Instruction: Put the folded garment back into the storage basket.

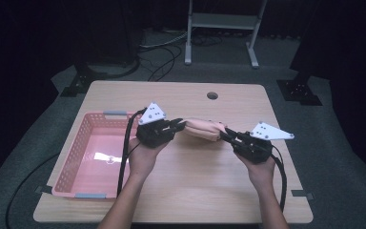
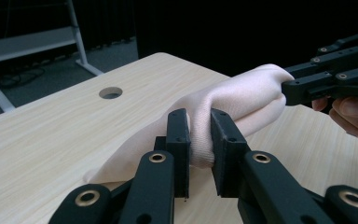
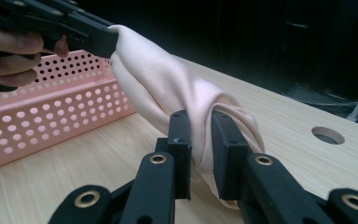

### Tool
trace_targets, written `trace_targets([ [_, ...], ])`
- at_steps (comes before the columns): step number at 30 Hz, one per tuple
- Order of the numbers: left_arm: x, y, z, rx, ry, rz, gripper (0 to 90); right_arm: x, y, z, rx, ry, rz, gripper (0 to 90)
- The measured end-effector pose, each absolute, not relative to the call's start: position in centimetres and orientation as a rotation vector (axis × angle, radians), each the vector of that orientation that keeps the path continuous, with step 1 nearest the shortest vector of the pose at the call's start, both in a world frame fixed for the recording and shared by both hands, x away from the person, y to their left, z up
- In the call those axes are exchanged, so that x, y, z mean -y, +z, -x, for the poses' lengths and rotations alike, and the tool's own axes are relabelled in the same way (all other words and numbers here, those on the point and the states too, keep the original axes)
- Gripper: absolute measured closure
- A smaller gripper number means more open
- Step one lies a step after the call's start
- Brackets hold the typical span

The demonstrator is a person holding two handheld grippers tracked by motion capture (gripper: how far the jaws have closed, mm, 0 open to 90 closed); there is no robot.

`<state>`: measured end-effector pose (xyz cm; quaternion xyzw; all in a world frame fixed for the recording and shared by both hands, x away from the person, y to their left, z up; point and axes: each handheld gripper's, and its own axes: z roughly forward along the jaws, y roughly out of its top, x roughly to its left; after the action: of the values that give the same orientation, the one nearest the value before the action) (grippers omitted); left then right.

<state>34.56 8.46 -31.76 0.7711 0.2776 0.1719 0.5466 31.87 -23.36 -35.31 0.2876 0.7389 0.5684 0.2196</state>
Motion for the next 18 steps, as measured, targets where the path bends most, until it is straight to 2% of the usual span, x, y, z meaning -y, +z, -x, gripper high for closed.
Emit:
trace_targets([
  [18,-12.8,-30.1,-37.5,-0.729,0.413,-1.796,80.7,19.0,-34.4,-35.5,-2.034,1.624,-0.799,80.6],
])
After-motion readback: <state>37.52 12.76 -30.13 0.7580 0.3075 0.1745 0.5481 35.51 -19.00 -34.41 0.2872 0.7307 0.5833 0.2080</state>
